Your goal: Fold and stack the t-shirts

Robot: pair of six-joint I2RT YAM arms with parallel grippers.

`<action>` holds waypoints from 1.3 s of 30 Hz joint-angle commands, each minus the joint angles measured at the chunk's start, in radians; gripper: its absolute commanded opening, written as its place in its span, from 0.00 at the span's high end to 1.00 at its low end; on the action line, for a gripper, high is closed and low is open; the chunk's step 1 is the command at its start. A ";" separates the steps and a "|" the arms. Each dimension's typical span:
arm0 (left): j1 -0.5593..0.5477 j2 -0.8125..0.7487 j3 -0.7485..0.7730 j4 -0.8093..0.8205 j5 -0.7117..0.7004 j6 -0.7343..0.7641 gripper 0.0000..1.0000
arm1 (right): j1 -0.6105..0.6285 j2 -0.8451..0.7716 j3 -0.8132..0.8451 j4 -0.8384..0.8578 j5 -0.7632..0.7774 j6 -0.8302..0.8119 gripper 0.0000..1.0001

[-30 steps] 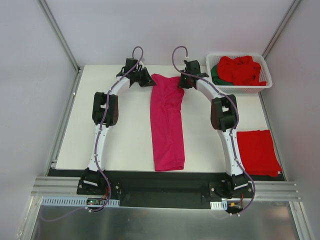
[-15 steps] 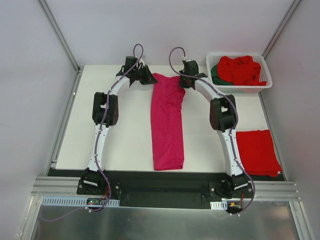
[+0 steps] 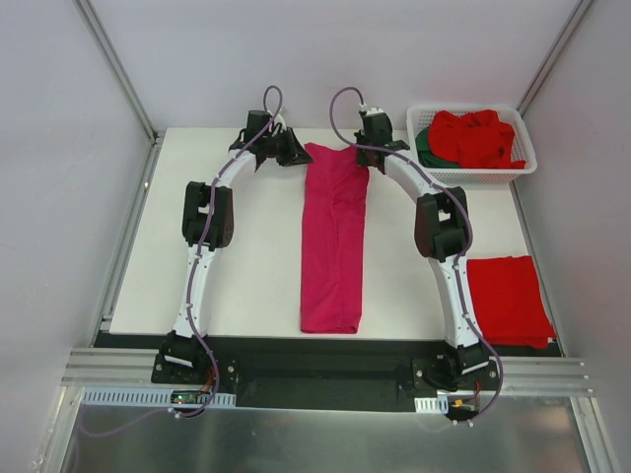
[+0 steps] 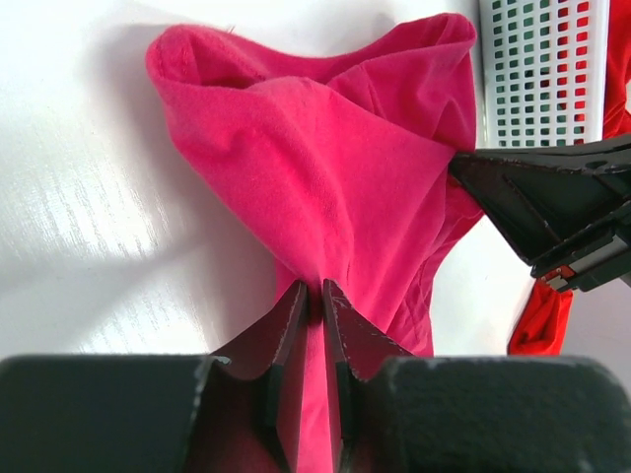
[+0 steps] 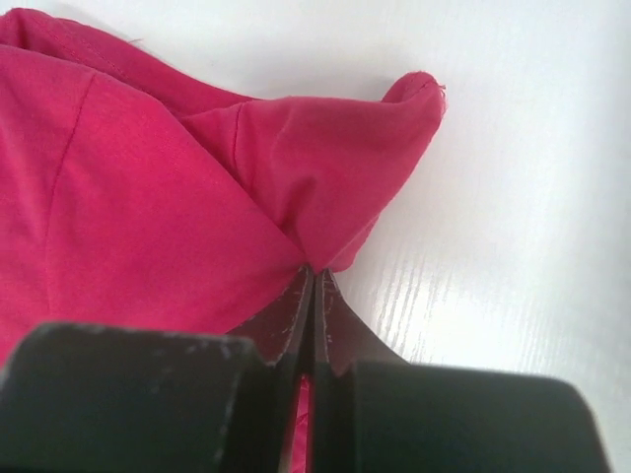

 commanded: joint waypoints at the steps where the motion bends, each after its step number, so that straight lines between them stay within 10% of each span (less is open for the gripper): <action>1: 0.009 0.010 0.018 0.029 0.040 -0.026 0.88 | 0.002 -0.079 0.037 0.044 0.042 -0.037 0.99; 9: 0.010 0.010 0.007 0.024 0.052 -0.026 0.84 | 0.003 -0.051 0.049 0.029 0.030 -0.064 0.89; 13: 0.010 0.003 -0.004 0.025 0.068 -0.026 0.64 | 0.020 -0.080 0.014 0.013 0.077 -0.103 0.04; 17: 0.009 -0.048 -0.074 0.025 0.060 -0.011 0.17 | 0.057 -0.167 -0.125 0.081 0.251 -0.155 0.04; 20: 0.009 -0.134 -0.192 0.025 0.008 0.032 0.06 | 0.077 -0.272 -0.242 0.180 0.286 -0.164 0.04; 39: -0.019 -0.381 -0.491 0.047 -0.041 0.160 0.01 | 0.080 -0.467 -0.506 0.179 0.056 -0.012 0.02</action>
